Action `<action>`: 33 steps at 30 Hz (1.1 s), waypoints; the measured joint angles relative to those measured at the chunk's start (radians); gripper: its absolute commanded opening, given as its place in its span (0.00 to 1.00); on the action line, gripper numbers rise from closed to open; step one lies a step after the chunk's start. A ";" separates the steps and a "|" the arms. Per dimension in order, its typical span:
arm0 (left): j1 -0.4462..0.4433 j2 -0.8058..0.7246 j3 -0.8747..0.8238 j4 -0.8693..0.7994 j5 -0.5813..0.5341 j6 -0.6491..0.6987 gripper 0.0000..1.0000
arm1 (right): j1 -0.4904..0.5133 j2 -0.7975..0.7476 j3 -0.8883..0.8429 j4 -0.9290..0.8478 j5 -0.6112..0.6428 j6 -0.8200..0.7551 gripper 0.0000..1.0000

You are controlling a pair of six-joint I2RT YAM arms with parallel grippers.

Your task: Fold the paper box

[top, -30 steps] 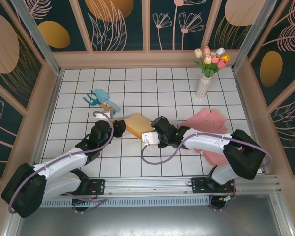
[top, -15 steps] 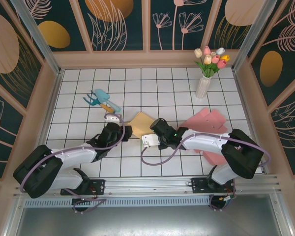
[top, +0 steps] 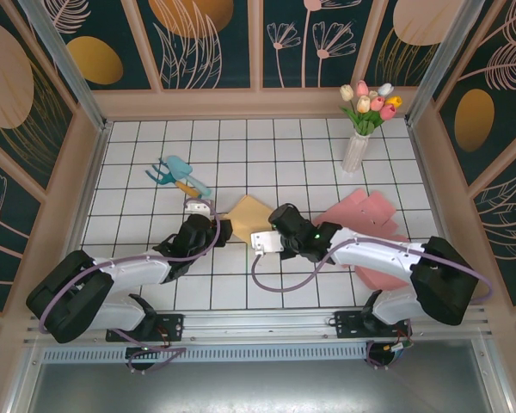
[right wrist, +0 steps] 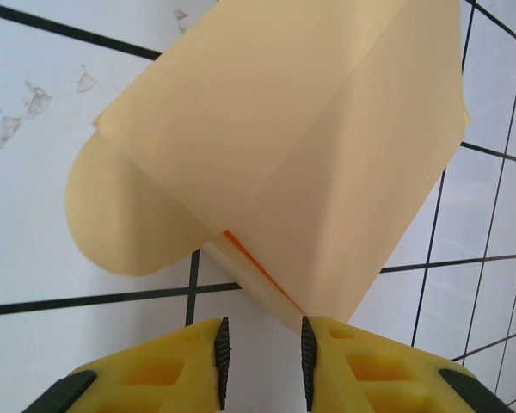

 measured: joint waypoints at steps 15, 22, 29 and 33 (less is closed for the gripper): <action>-0.001 -0.114 0.008 -0.040 -0.030 0.026 0.48 | 0.014 -0.177 0.101 -0.167 0.042 0.219 0.48; -0.001 -0.171 0.009 -0.085 -0.030 0.043 0.48 | 0.016 -0.148 0.176 -0.098 0.049 0.597 0.47; -0.001 -0.173 0.009 -0.088 -0.030 0.045 0.48 | 0.006 -0.052 0.176 0.098 0.128 1.011 0.48; -0.001 -0.172 0.008 -0.087 -0.031 0.045 0.48 | -0.002 0.066 0.227 0.119 0.205 1.201 0.47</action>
